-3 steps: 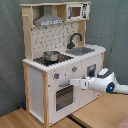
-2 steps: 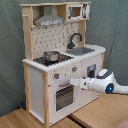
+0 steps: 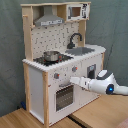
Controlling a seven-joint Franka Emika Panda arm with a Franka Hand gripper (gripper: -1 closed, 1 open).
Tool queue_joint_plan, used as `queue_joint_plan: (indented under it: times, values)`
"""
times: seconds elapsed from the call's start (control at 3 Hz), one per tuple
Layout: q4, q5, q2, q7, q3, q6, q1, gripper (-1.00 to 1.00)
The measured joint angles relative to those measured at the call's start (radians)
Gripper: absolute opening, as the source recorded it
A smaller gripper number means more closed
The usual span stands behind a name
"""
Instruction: Play with the kitchen
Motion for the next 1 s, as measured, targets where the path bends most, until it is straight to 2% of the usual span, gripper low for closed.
queue_joint_plan:
  times: [1.0]
  values:
    - [0.006, 0.010, -0.042, 0.332, -0.002, 0.051, 0.000, 1.00]
